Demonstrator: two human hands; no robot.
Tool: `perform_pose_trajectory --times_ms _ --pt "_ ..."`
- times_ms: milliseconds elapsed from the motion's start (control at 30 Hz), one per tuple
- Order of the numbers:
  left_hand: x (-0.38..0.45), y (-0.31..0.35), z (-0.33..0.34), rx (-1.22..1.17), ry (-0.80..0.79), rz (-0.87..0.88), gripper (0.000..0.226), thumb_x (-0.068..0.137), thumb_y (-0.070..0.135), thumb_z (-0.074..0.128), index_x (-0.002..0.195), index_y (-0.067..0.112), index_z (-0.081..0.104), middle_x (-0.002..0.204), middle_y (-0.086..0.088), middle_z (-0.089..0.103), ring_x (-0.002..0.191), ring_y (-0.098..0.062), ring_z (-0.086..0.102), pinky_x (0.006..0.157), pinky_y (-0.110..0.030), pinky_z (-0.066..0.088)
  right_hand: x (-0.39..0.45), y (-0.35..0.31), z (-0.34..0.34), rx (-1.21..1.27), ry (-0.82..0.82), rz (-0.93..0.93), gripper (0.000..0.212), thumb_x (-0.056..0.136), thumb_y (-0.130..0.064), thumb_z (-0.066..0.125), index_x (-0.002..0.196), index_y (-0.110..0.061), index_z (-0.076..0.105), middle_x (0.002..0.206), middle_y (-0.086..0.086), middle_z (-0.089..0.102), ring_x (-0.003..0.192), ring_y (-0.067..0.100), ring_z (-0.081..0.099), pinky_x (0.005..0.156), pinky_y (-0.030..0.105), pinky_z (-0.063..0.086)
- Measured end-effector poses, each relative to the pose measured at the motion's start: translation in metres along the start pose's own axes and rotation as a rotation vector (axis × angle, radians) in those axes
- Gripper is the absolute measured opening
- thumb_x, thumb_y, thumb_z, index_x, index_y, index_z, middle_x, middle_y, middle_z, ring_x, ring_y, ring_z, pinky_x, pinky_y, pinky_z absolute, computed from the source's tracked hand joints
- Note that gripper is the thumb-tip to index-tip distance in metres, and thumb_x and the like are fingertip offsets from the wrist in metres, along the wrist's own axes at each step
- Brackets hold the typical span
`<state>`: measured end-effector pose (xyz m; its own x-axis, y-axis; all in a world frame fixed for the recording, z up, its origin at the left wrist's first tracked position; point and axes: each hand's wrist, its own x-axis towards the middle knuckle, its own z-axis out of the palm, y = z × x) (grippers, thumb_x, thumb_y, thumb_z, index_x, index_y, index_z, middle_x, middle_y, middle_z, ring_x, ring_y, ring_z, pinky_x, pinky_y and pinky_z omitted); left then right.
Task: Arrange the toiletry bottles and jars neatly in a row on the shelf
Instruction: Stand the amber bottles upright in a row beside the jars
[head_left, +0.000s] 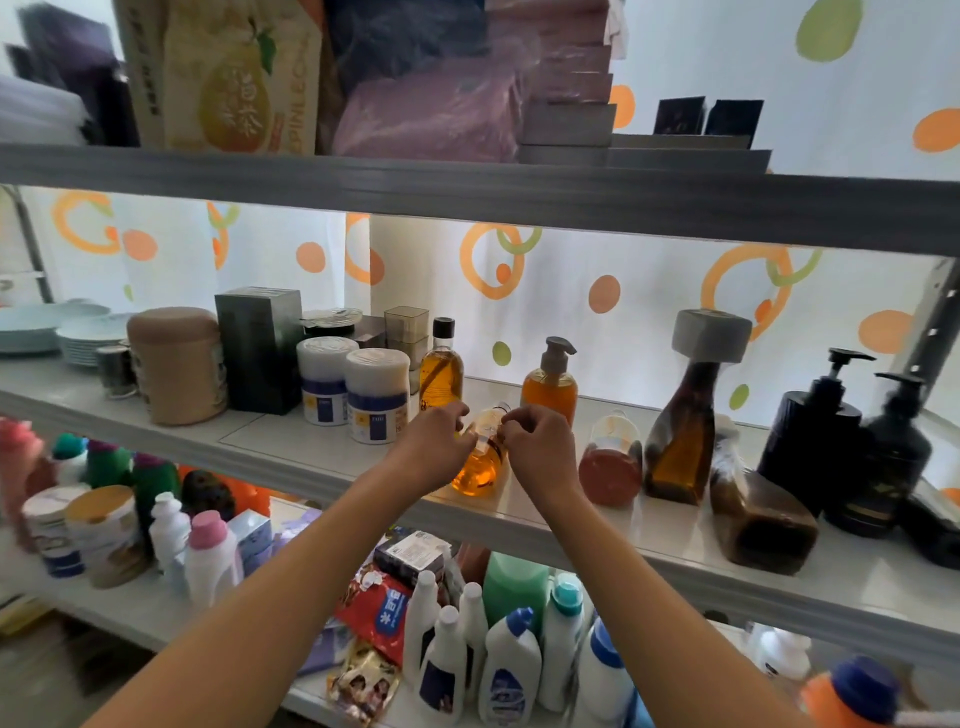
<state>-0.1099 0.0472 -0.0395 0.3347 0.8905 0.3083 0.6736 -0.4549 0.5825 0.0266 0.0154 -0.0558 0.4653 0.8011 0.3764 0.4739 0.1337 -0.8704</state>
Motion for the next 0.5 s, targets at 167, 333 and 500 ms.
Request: perform_pose_trajectory --times_ms 167,333,500 --pt "0.009 0.005 0.015 0.081 -0.001 -0.07 0.051 0.093 0.044 0.053 0.132 0.011 0.049 0.127 -0.009 0.06 0.11 -0.025 0.058 0.08 -0.031 0.047 0.002 0.01 0.001 0.014 0.064 0.093 0.015 0.086 -0.019 0.055 0.087 -0.018 0.069 0.086 0.0 0.07 0.082 0.018 0.064 0.069 0.028 0.045" --pt "0.013 0.007 0.024 0.224 -0.029 -0.032 0.052 0.088 0.054 0.054 0.115 0.01 0.056 0.098 -0.006 0.065 0.087 -0.021 0.062 0.067 -0.03 0.052 0.0 0.021 0.004 0.055 -0.023 0.145 0.017 0.086 -0.019 0.056 0.074 -0.03 0.062 0.083 -0.001 0.068 0.084 0.021 0.066 0.075 0.044 0.059" --pt "0.018 0.017 0.022 0.291 -0.072 -0.086 0.053 0.078 0.063 0.061 0.085 0.011 0.058 0.069 0.0 0.051 0.067 -0.016 0.054 0.048 -0.023 0.035 -0.001 0.028 0.002 0.089 -0.053 0.166 0.02 0.085 -0.015 0.054 0.072 -0.026 0.065 0.083 0.004 0.069 0.084 0.024 0.067 0.076 0.05 0.059"
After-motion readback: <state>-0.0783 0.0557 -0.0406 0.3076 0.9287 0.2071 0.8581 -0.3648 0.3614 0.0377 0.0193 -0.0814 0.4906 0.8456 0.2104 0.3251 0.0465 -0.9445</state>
